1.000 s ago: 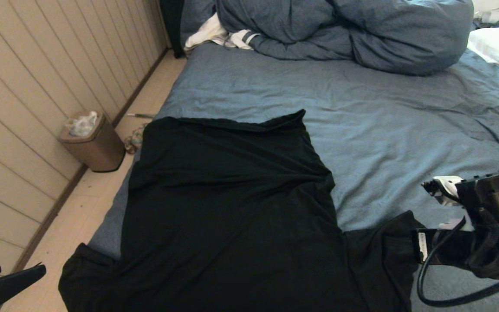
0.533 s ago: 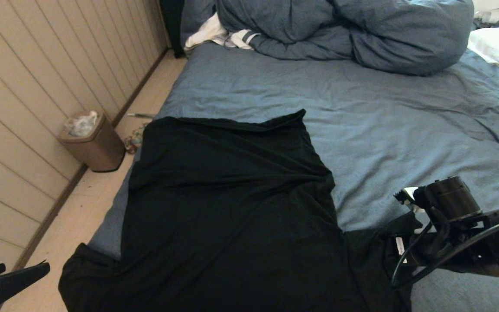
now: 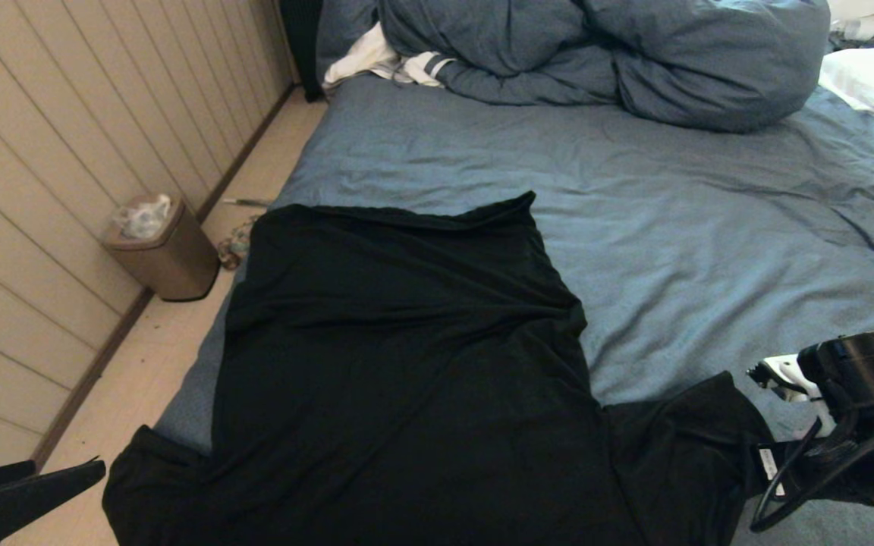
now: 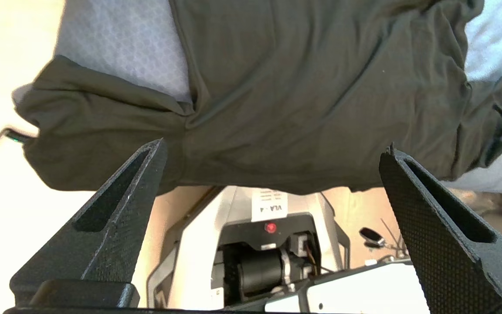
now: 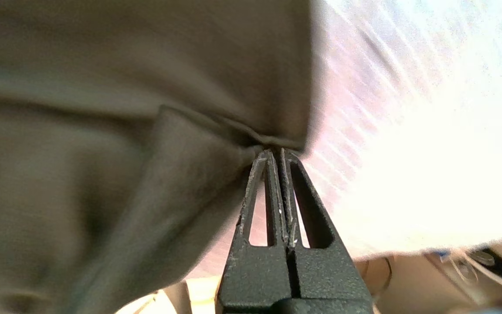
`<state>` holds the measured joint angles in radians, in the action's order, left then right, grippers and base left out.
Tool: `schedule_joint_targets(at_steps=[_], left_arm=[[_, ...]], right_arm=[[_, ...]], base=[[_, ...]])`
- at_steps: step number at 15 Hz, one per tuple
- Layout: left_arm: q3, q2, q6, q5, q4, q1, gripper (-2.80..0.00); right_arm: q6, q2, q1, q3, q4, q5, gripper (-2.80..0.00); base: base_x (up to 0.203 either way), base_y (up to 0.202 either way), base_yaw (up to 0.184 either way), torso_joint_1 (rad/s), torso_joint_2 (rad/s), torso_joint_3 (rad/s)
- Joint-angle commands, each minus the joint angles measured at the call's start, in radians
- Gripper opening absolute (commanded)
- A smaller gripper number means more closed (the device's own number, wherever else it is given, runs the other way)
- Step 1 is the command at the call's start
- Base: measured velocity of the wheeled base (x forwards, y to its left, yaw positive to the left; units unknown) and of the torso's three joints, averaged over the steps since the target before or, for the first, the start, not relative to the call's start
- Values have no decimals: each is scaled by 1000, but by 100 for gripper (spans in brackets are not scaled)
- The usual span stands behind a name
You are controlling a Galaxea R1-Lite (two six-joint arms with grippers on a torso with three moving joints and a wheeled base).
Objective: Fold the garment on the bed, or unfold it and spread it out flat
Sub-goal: Fold the black T-shirt
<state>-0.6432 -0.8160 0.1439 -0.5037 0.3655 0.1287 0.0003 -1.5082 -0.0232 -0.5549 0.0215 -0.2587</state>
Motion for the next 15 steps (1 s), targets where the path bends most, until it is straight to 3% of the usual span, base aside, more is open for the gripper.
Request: schedule_joint_targets(at_steps=[1, 5, 7, 9, 12, 15], left_arm=[[-4, -26, 2, -4, -4, 0, 0], [-4, -32, 2, -4, -24, -1, 0], [-9, -37, 2, -4, -25, -1, 0], [-10, -35, 2, -3, -25, -1, 0], [-10, -37, 3, -3, -23, -1, 0], [-9, -38, 5, 2, -25, 0, 0]], right_arm=[[-29, 37, 85, 20, -1, 14, -280], [-60, 170, 147, 32, 1, 47, -280], [-57, 251, 134, 11, 16, 119, -280], [-37, 259, 59, -36, 91, 156, -280], [58, 158, -92, -103, 139, 176, -280], [103, -2, -163, -163, 139, 177, -280]], base=[[0, 0, 0, 0, 0, 0], [0, 0, 0, 0, 0, 0], [0, 0, 0, 0, 0, 0], [0, 0, 0, 0, 0, 0], [0, 0, 0, 0, 0, 0], [0, 0, 0, 0, 0, 0]])
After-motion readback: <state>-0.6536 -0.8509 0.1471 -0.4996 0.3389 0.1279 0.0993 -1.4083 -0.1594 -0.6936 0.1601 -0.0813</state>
